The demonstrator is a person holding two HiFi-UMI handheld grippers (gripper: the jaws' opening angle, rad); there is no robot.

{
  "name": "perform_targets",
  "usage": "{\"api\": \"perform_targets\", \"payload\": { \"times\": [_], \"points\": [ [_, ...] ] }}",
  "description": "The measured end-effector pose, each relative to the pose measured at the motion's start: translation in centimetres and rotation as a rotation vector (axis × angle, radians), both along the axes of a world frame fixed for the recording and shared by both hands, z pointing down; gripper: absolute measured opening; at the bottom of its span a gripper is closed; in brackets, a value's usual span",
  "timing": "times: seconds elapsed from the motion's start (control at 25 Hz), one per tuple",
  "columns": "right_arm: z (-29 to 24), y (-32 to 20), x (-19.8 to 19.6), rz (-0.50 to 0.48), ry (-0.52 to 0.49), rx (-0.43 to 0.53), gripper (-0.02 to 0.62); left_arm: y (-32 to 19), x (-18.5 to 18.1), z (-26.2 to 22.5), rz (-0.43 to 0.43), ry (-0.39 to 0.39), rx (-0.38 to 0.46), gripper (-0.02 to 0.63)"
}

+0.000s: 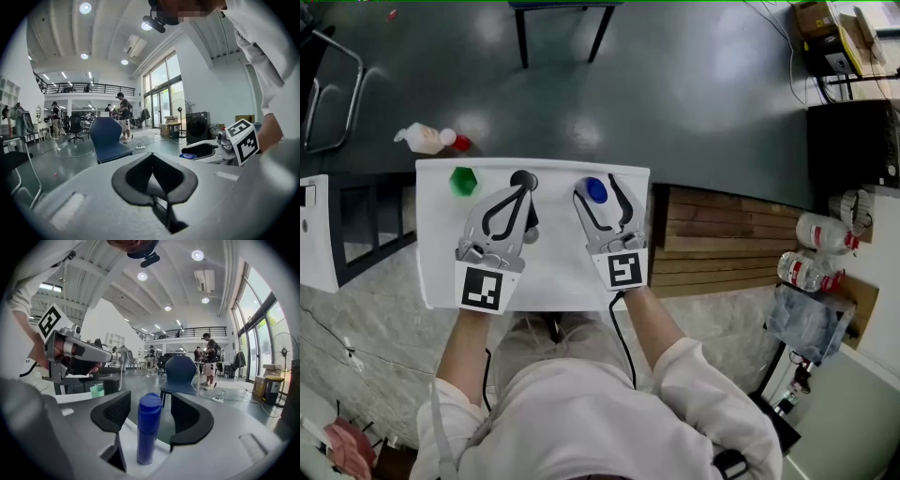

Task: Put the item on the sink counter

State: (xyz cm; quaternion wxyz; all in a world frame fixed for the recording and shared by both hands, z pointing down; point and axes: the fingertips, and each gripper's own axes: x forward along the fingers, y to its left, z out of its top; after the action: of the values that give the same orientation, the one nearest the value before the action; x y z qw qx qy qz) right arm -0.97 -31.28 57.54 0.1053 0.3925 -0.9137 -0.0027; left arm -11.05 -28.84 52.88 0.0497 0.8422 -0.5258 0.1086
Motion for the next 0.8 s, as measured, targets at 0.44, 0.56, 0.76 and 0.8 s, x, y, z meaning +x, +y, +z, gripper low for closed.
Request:
{"api": "perform_targets", "payload": {
  "times": [0.44, 0.56, 0.76, 0.8],
  "points": [
    [-6.6, 1.6, 2.0, 0.05, -0.012, 0.076, 0.204, 1.1, 0.5, -4.4, -0.008, 0.008, 0.057, -0.002],
    [-8.8, 2.6, 2.7, 0.069, -0.012, 0.094, 0.184, 1.9, 0.5, -6.0, -0.013, 0.012, 0.073, -0.002],
    [-11.6, 4.6, 4.1, 0.099, -0.014, 0.117, 0.135, 3.4, 0.6, -8.0, -0.024, 0.009, 0.098, -0.002],
    [-12.0, 4.8, 4.4, 0.106, -0.016, 0.119, 0.123, 3.5, 0.7, -8.4, -0.025, 0.009, 0.102, -0.002]
  ]
}}
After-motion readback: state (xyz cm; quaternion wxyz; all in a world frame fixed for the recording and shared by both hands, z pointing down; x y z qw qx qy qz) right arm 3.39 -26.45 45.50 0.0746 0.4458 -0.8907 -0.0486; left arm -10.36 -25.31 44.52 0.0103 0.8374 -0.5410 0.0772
